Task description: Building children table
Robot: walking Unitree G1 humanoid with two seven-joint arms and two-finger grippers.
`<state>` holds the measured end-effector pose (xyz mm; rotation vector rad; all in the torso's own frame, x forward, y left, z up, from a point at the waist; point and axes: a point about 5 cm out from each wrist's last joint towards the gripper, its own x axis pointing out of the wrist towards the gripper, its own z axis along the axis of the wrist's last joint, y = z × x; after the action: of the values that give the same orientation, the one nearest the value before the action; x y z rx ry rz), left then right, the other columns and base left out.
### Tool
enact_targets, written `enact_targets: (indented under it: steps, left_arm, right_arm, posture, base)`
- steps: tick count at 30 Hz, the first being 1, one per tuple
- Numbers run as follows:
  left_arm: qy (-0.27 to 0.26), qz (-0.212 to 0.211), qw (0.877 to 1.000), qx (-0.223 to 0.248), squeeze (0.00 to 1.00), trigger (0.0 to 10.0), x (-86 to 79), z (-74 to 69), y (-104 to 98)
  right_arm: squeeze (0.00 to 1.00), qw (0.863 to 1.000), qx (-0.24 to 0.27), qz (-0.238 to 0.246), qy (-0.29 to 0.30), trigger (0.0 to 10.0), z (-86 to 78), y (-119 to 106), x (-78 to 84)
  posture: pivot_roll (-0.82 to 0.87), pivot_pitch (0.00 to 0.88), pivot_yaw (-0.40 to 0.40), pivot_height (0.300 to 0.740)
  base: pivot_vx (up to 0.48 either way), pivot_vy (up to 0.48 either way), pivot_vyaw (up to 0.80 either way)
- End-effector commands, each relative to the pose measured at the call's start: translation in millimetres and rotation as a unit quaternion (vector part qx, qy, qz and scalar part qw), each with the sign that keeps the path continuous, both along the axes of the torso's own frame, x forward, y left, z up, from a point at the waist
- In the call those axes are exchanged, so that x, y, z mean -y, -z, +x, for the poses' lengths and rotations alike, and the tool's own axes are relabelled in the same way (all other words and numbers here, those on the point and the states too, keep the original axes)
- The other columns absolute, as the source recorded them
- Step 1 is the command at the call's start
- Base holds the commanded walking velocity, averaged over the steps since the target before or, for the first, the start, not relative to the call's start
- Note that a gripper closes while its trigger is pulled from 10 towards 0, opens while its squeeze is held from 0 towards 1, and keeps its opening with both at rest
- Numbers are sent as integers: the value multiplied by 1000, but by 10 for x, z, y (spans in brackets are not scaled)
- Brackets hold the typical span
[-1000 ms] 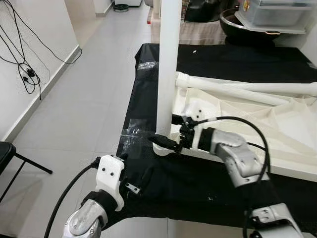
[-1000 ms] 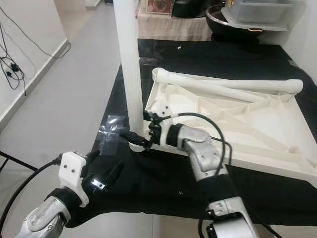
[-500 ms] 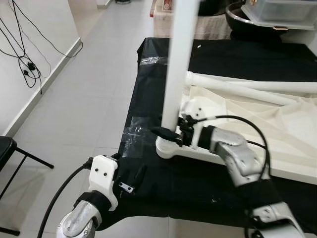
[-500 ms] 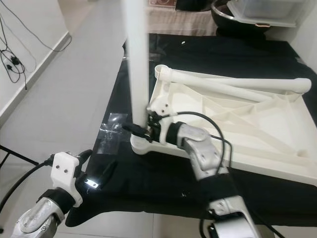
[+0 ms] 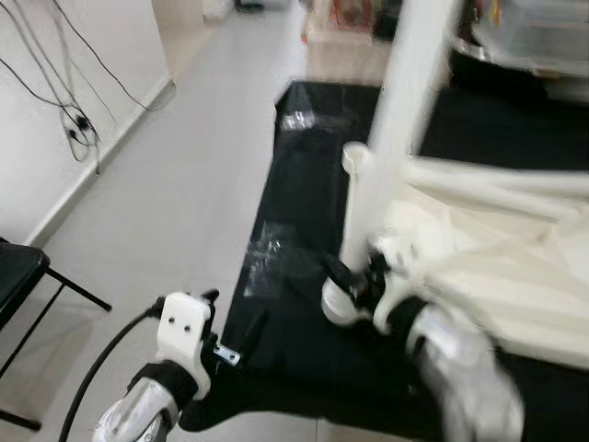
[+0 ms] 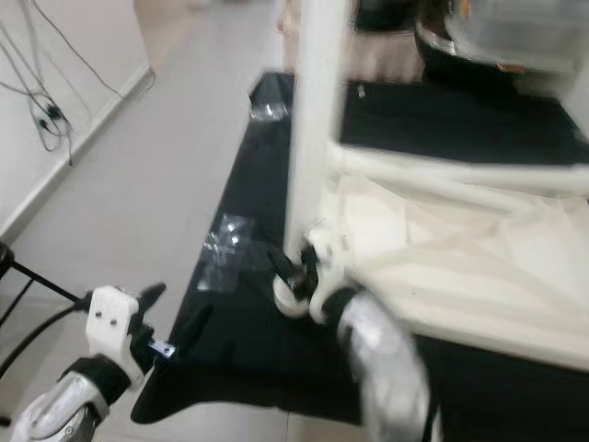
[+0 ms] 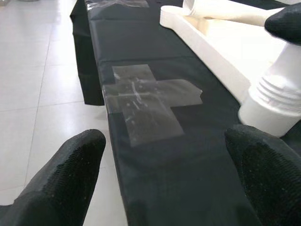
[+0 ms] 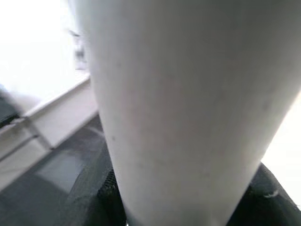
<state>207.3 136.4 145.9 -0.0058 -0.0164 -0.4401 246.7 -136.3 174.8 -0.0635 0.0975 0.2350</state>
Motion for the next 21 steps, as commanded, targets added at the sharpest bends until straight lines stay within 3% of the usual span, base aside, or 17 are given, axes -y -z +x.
enact_targets:
  steps: [1,7,14,15,16,17,19,20,21]
  left_arm:
    - [20,6,1000,-16,0,10000,22,-32,47]
    - [26,7,999,-20,0,10000,28,-29,77]
    - [30,9,999,-21,0,10000,30,2,97]
    - [33,10,999,-22,0,10000,28,3,104]
    - [34,12,999,-22,0,10000,28,3,108]
    - [39,14,999,-21,0,10000,27,3,106]
    - [41,15,999,-21,0,10000,25,3,105]
    - [43,16,999,-21,0,10000,21,5,104]
    - [44,16,999,-21,0,10000,17,6,103]
  right_arm:
    - [0,991,-93,-27,91,0,-33,284,184]
    - [0,995,-72,10,62,0,118,144,-27]
    - [0,993,-72,35,82,0,73,52,-108]
    - [0,993,-67,48,82,3373,59,38,-108]
    - [0,993,-63,56,82,3373,51,29,-106]
    - [0,994,-50,68,73,10000,37,5,-107]
    - [0,994,-42,76,66,10000,29,-11,-110]
    - [1000,995,-23,85,35,10000,-12,-30,-124]
    - [1000,995,-8,98,5,10000,-53,-43,-141]
  posture:
    - [19,196,-27,740]
    - [11,187,-27,740]
    - [-4,194,-11,740]
    - [-6,193,-2,740]
    - [-6,193,-2,740]
    - [-5,196,5,740]
    - [-5,197,6,740]
    - [-9,196,10,740]
    - [-6,196,13,740]
  base:
    - [0,0,0]
    - [0,0,0]
    - [0,0,0]
    - [0,0,0]
    - [0,0,0]
    - [0,0,0]
    - [0,0,0]
    - [0,0,0]
    - [0,0,0]
